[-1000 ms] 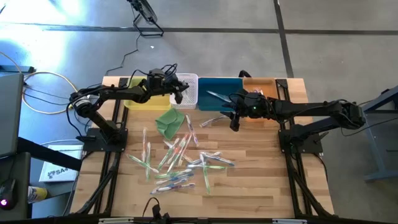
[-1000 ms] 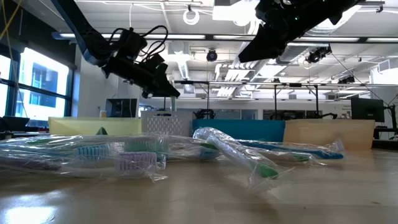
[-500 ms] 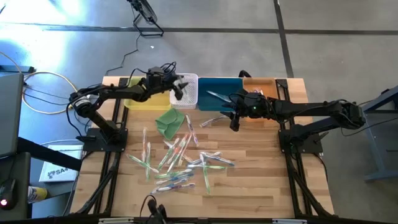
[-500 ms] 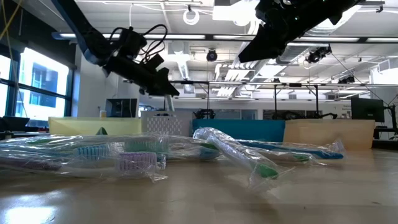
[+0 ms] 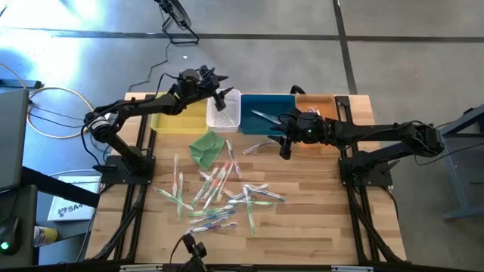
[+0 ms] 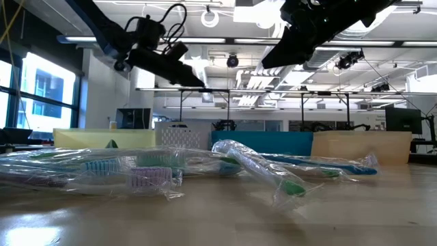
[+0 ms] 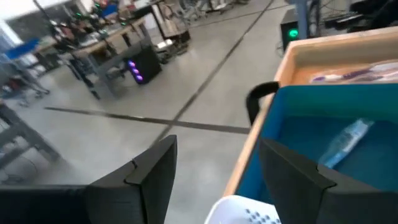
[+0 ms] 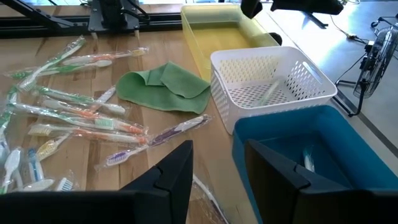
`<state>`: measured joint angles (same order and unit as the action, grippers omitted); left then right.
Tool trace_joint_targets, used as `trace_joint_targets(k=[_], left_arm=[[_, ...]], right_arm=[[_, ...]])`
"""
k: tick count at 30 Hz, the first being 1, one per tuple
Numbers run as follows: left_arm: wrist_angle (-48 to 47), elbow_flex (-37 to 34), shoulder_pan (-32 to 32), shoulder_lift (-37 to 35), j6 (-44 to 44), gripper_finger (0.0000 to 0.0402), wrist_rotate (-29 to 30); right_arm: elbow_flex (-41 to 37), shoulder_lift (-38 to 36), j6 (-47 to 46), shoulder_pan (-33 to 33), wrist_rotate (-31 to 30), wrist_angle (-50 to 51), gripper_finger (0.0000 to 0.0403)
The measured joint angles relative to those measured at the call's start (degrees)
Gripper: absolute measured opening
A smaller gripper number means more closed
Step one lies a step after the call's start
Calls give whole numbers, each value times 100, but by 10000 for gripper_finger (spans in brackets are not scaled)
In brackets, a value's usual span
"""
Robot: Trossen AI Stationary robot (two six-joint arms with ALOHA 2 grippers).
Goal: Pick & Place Toothbrushes
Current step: Put the orange toothbrush into the yellow bin
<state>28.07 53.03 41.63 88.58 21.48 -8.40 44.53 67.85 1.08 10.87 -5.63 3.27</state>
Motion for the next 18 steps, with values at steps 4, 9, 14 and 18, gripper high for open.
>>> trace_joint_targets(k=[4, 9, 14, 18], left_arm=[[-255, 75, 0, -2, -424, 218, -158], [-958, 75, 0, -2, -613, 218, -164], [-1458, 66, -69, -2, -547, 218, -371], [-1136, -157, -406, -141, -286, 218, -457]], right_arm=[[0, 0, 0, 0, 2, 0, 136], [0, 0, 0, 0, 2, 0, 136], [0, 0, 0, 0, 2, 0, 136], [0, 0, -1, 0, 2, 0, 136]])
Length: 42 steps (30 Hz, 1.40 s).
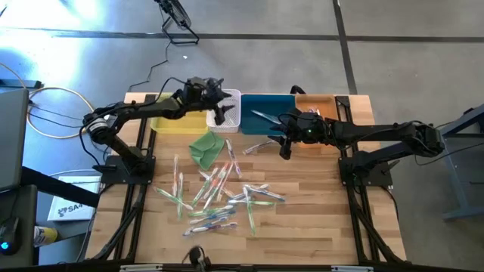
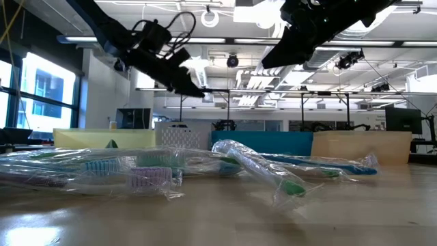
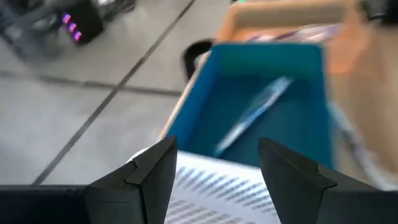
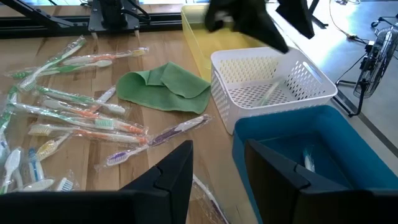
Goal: Pick & Place Toothbrushes
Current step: Put the orange toothbrush into the yellow bin
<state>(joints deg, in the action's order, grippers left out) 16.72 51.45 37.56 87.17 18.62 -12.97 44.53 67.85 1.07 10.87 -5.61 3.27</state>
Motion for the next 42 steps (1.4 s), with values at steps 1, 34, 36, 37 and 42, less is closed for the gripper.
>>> trace_joint_targets(k=[1, 34, 36, 37, 42], left_arm=[[127, -53, -112, -56, 72, 218, -2], [-450, -2436, -2832, -3654, -249, 218, 1629], [-518, -2432, -3065, -3689, -370, 218, 1822], [-608, -2434, -3177, -3720, -444, 218, 1898], [-869, -2434, -3705, -3750, -995, 218, 2238]], right_arm=[[0, 0, -28, 0, 0, 0, 136], [-2, 0, -294, -2, 120, -2, 136], [-2, 0, -294, -2, 125, -4, 136], [-2, 0, -294, -2, 132, -1, 136], [-2, 0, -291, 0, 140, -2, 136]])
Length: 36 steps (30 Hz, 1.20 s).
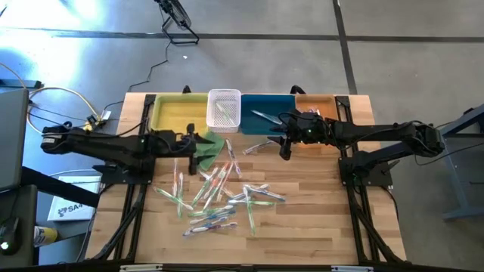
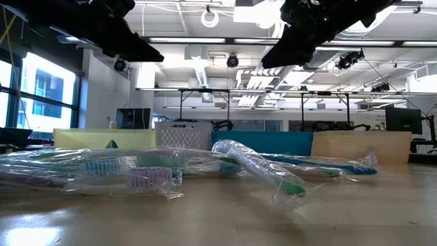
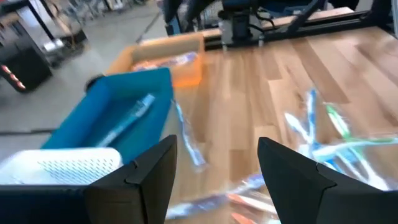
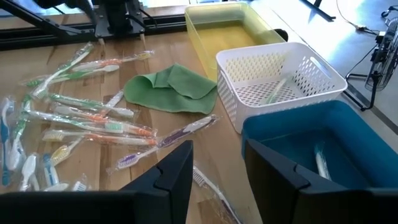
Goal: Pick & Place Toothbrushes
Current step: Put the orange toothbrush into the yellow bin
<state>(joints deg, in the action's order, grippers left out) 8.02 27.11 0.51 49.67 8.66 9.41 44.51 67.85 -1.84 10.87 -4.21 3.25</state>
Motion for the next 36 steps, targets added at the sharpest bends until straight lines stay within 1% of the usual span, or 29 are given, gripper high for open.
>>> trace_joint_targets(k=[6, 10, 12, 15, 18, 20, 24, 31, 34, 36], left_arm=[[-373, 0, -497, 0, -774, 218, 441], [-525, 0, -681, 0, -1409, 218, 468], [-572, 0, -749, 0, -1760, 218, 344], [-641, 0, -776, 0, -2113, 218, -86], [-657, 0, -769, 0, -2153, 218, -506], [-653, 2, -769, 0, -2150, 218, -590], [-653, 2, -769, 0, -2248, 218, -573], [-605, 4, -767, 2, -2249, 218, -337], [-627, 4, -767, 2, -2273, 218, -257], [-772, 7, -767, 2, -2506, 218, -242]], right_arm=[[0, 0, 4, -2, -3, 0, 136], [0, 0, 7, -2, -4, 0, 136], [0, 0, 8, -2, -4, 0, 136], [0, 0, 11, -2, -10, 0, 136], [0, 0, 13, -1, -15, 0, 136], [0, 0, 13, -2, -15, 2, 136], [0, 0, 104, -1, -17, 0, 136], [0, 0, 509, 0, -15, -2, 136], [0, 0, 511, 0, -13, -2, 129], [0, 4, 511, 0, -13, -4, 120]])
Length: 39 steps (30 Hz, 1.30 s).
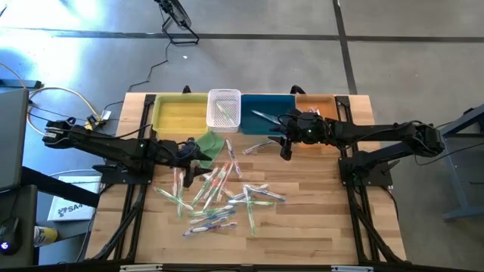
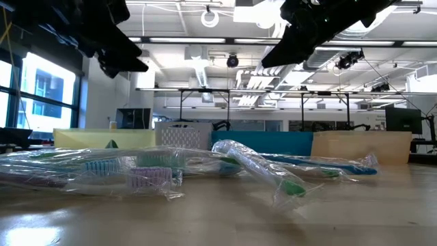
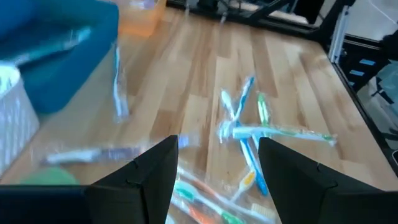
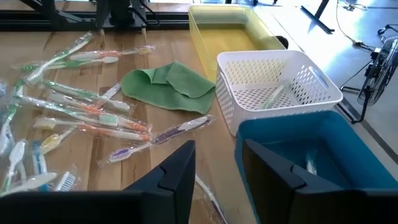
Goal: Pick & Place Toothbrushes
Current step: Put the orange toothbrush into the yellow bin
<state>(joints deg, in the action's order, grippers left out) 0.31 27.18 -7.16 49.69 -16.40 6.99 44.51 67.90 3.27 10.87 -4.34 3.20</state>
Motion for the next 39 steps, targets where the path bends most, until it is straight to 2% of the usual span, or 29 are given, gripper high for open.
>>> trace_joint_targets(k=[4, 9, 15, 19, 25, 32, 39], left_arm=[[-633, 0, 0, 0, -1027, 218, 0], [-2014, 65, 0, 0, -2031, 218, -119], [-4259, 661, 0, 0, -2582, 218, -137], [-5248, 1139, 0, 0, -2752, 218, 105], [-5997, 1422, 1, 0, -3146, 218, 599], [-6995, 1386, 2, 41, -4172, 218, 695], [-6982, 1351, 2, 86, -4660, 218, 1187]], right_arm=[[0, 153, -4, 15, -1, -37, 100], [0, 553, -20, 42, 48, -181, 84], [-2, 1124, -2, 37, 141, -559, 79], [-4, 1224, 2, 37, 177, -705, 79], [-4, 1080, 0, 37, 177, -839, 79], [-4, 997, 2, 37, 180, -809, 79], [-4, 997, 149, 37, 162, -809, 79]])
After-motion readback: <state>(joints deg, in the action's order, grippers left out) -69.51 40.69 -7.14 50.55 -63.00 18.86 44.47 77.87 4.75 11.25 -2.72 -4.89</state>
